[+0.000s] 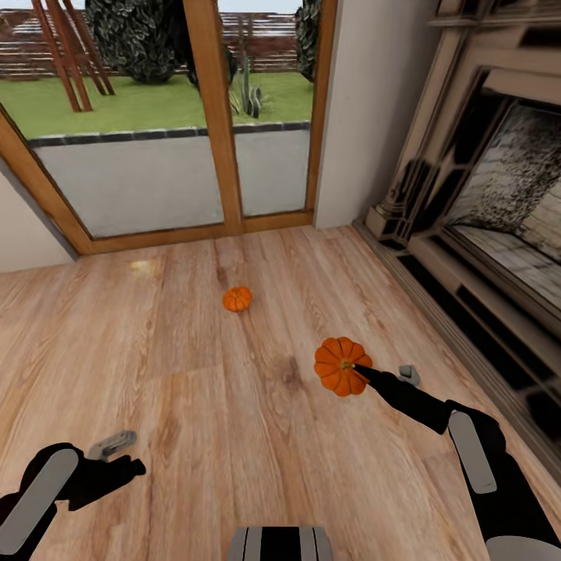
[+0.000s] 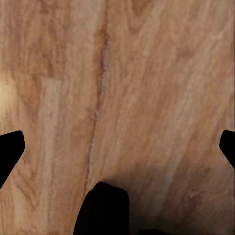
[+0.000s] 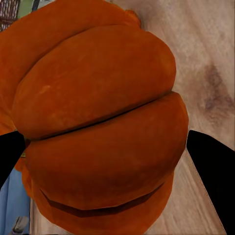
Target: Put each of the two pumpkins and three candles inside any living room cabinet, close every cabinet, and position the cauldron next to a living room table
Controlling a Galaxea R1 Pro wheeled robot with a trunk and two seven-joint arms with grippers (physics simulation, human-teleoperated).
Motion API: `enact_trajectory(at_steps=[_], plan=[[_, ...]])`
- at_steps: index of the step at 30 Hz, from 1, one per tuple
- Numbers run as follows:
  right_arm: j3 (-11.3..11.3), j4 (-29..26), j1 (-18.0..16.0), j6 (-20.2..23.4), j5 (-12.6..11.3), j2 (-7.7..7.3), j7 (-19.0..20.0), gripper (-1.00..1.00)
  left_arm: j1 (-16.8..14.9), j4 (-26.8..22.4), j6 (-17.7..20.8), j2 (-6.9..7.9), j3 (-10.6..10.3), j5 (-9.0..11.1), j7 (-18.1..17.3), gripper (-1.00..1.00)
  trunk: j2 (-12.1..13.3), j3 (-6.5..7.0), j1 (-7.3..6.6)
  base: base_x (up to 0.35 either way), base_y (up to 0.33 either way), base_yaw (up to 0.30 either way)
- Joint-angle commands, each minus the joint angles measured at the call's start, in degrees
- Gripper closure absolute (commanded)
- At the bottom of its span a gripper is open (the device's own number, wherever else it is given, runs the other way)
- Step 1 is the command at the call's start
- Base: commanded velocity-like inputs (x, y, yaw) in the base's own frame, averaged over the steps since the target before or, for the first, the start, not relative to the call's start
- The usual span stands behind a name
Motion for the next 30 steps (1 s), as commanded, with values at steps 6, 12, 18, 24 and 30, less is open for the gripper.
enact_trajectory(at_steps=[6,12,18,24,30], plan=[[-0.02,-0.09,-0.04,0.53,-0.68,0.02,0.23,1.00,-0.03,-1.12,-0.23,-0.50,0.13,0.40,0.02,-1.00,-0.02,-0.04,0.02,0.320,0.000,-0.183],[0.06,-0.32,-0.04,0.53,-0.68,0.02,0.16,1.00,-0.03,-1.17,-5.45,-0.44,0.06,0.37,-0.35,-1.00,-0.02,-0.04,0.02,0.185,0.000,-0.252],[0.07,-0.83,-0.04,0.58,-0.73,0.04,0.38,1.00,-0.03,-2.67,-10.61,0.13,0.17,-0.09,-11.00,-1.00,-0.02,-0.04,0.02,0.268,0.000,-0.054],[0.13,-1.14,-0.04,0.53,-0.70,0.09,0.28,1.00,-0.03,-2.42,-18.23,-0.13,0.23,-10.61,-14.93,-1.00,-0.02,-0.04,0.02,0.209,0.000,-0.002],[0.16,-1.17,-0.04,0.53,-0.68,0.27,0.31,1.00,-0.03,4.38,-21.67,0.10,6.09,-14.06,-39.63,-1.00,-0.02,-0.04,0.02,0.223,0.000,0.000]])
